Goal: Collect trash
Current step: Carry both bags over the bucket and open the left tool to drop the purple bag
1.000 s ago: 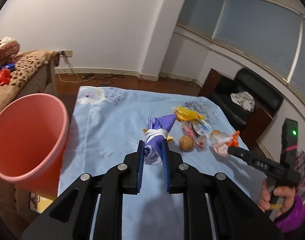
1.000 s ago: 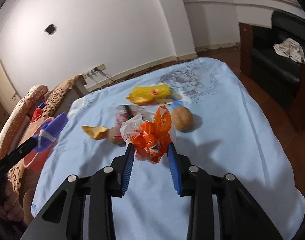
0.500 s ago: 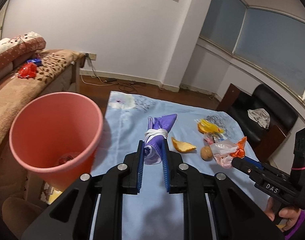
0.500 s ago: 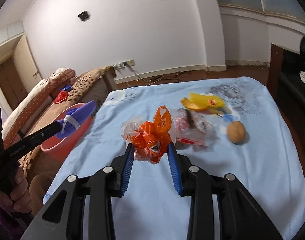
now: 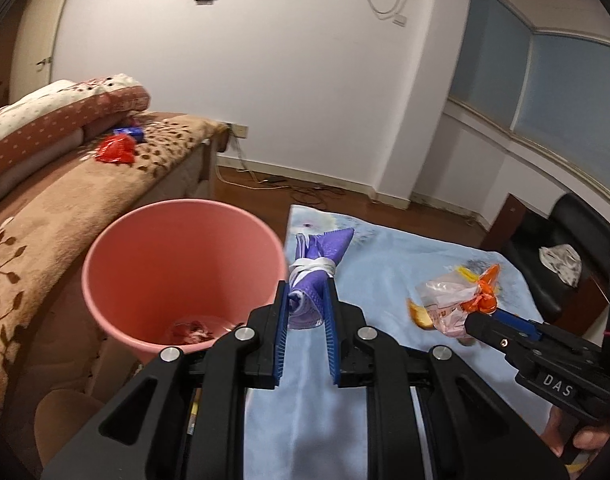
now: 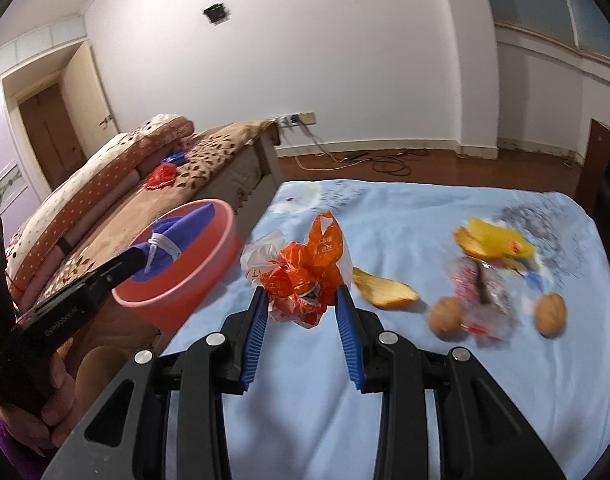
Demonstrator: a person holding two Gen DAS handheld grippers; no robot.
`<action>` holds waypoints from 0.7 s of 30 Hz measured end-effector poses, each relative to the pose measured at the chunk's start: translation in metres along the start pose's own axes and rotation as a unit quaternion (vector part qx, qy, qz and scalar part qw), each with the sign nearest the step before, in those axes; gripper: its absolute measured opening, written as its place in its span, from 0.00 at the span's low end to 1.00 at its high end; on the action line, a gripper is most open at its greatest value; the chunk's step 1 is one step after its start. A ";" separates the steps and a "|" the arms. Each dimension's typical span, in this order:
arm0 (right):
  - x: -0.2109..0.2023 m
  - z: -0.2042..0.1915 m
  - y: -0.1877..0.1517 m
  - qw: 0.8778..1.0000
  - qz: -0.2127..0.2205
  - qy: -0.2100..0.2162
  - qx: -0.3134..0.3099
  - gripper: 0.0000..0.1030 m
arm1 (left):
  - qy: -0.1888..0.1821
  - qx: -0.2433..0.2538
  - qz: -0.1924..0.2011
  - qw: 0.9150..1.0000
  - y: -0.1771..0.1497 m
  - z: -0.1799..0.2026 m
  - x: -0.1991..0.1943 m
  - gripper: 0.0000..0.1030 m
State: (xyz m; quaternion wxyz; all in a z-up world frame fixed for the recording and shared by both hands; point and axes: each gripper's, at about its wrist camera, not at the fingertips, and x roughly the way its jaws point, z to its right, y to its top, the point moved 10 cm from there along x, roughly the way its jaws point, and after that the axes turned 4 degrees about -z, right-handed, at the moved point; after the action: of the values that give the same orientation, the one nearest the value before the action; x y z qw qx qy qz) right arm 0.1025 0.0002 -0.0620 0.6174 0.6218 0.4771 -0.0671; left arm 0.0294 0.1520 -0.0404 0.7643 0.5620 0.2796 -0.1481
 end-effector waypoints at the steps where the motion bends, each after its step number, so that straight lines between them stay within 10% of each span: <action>1: 0.004 -0.005 0.002 1.000 -0.002 0.003 -0.004 0.33 | 0.004 -0.004 0.000 1.000 0.000 -0.004 0.001 0.16; 21: 0.070 -0.087 0.029 0.997 -0.034 0.043 -0.050 0.34 | 0.058 -0.088 -0.021 0.994 -0.006 -0.083 0.018 0.16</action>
State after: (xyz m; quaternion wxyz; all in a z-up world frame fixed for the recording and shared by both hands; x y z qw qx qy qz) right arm 0.1154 0.1150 -0.0692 0.6239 0.5760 0.5268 -0.0377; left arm 0.0190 0.2303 -0.0732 0.7901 0.4940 0.3471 -0.1057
